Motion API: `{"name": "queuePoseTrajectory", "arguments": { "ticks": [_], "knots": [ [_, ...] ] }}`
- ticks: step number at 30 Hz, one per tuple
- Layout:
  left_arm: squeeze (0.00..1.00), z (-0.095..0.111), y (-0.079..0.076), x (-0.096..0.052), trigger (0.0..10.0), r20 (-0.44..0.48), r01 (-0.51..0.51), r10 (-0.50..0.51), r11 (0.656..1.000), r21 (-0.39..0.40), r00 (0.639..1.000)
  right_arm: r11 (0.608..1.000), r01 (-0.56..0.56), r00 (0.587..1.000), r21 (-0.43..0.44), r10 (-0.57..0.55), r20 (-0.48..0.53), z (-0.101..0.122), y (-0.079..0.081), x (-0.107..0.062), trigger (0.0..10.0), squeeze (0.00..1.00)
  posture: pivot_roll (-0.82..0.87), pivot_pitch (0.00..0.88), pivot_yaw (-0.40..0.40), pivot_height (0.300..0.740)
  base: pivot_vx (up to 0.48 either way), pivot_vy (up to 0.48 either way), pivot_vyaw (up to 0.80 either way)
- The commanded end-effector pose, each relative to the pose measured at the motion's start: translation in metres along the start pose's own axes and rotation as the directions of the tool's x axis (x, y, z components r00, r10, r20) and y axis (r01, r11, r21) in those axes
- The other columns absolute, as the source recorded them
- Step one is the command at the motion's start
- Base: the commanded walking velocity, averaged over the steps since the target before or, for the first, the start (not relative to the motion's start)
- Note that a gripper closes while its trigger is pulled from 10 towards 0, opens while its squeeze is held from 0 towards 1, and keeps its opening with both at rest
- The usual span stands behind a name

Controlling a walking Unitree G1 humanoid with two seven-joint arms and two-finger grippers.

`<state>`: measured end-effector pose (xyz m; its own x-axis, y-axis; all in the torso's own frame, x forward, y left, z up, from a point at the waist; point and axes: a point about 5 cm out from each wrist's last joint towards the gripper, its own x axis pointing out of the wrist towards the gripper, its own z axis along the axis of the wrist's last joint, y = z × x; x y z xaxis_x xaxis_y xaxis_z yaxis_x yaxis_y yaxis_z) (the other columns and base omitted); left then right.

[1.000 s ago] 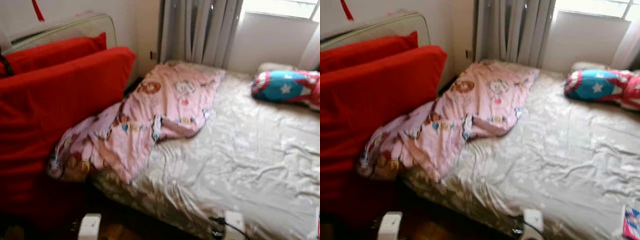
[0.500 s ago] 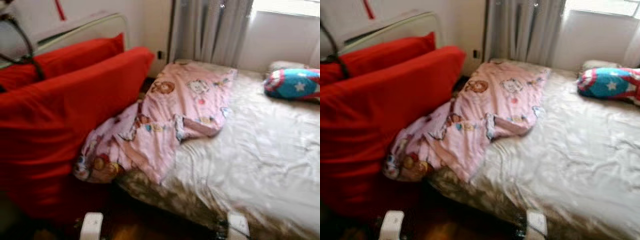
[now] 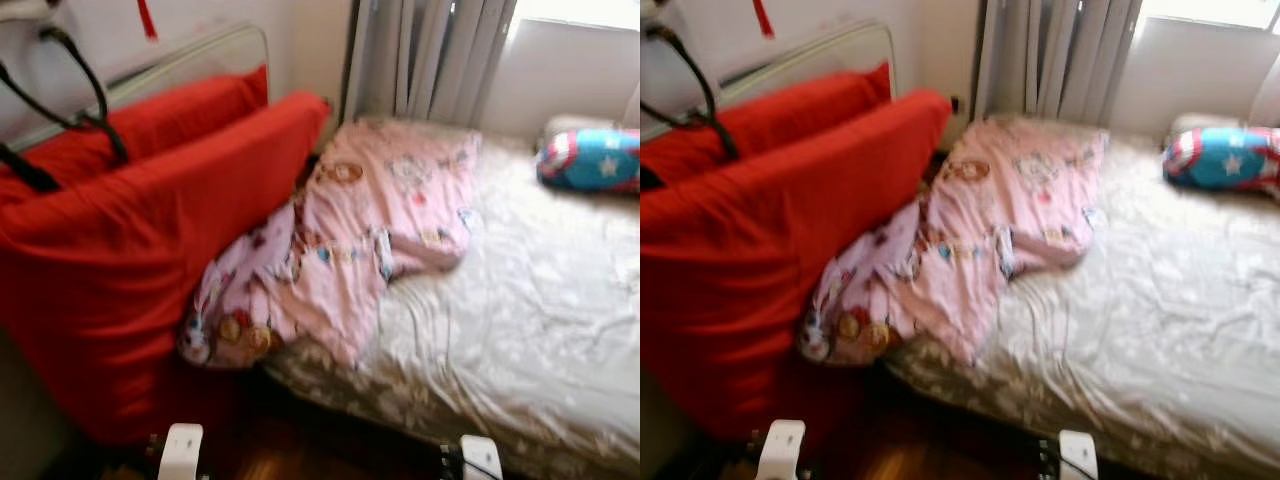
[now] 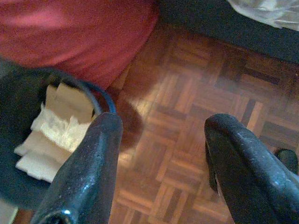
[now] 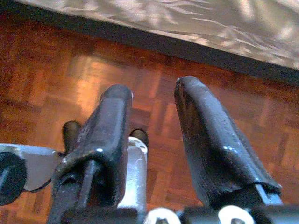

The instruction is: Clean up the room

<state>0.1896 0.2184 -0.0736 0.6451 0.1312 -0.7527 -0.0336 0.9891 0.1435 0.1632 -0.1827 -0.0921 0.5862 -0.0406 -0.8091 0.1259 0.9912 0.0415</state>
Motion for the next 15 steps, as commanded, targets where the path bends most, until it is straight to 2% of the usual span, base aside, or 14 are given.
{"name": "queuePoseTrajectory", "arguments": {
  "ticks": [1,12,15],
  "knots": [
    [0.0,-0.0047,-0.0024,-0.0011,10.0,-0.01,0.008,-0.008,1.0,0.007,1.0,1.0,-0.001,1.0,-0.004,0.001,0.01,0.0053,0.0018,0.0014,10.0,0.0,0.06,0.0,-0.011,0.74,0.0,0.0,0.8],
    [0.0,-0.0019,-0.0032,-0.0005,10.0,-0.001,0.017,-0.017,1.0,0.012,1.0,1.0,-0.004,1.0,0.006,0.004,0.013,0.0028,0.0002,0.0004,10.0,0.0,0.06,0.0,-0.006,0.74,0.0,0.0,0.79],
    [0.0,-0.0016,-0.0043,-0.0004,10.0,0.001,0.022,-0.022,1.0,0.016,1.0,1.0,-0.004,1.0,0.008,0.004,0.012,0.0022,-0.0009,0.0002,10.0,0.0,0.06,0.0,-0.005,0.74,0.0,0.0,0.16]
  ]
}}
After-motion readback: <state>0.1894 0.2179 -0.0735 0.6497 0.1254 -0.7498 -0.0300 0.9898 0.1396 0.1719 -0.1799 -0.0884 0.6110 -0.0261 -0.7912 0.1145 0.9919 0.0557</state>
